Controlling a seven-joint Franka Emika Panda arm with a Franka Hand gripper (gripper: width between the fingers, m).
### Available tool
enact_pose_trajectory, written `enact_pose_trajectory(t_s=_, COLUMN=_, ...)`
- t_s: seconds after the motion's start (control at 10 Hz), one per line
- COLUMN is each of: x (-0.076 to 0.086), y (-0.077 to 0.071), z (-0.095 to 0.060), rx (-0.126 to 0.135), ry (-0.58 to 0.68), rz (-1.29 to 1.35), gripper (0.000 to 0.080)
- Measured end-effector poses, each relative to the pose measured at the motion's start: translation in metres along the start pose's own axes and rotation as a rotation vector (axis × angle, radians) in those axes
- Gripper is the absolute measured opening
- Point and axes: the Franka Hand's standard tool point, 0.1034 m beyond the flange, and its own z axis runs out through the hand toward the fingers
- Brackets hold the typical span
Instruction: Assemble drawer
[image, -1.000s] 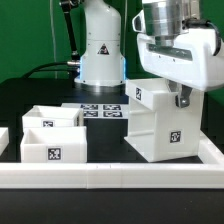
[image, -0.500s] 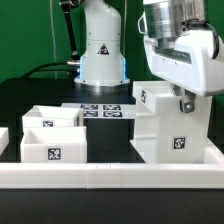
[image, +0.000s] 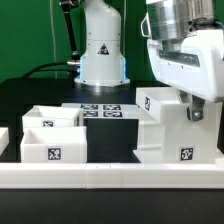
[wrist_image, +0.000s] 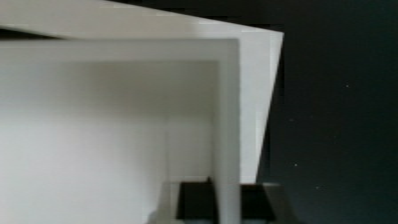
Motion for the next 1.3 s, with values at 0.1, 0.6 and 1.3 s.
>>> enact_pose_trajectory(t_s=0.1, x=0.0, y=-0.001, z=0.0, rx=-0.009, ry=-0.003, rz=0.006, gripper=0.0038)
enact_pose_trajectory(t_s=0.6, x=-0.001, y=-0.001, z=0.0, rx=-0.053, ry=-0.02, rz=-0.029, gripper=0.0038)
enact_pose_trajectory(t_s=1.3, x=-0.013, y=0.016, z=-0.039, rx=-0.038, ry=-0.025, rz=-0.231, gripper=0.0642)
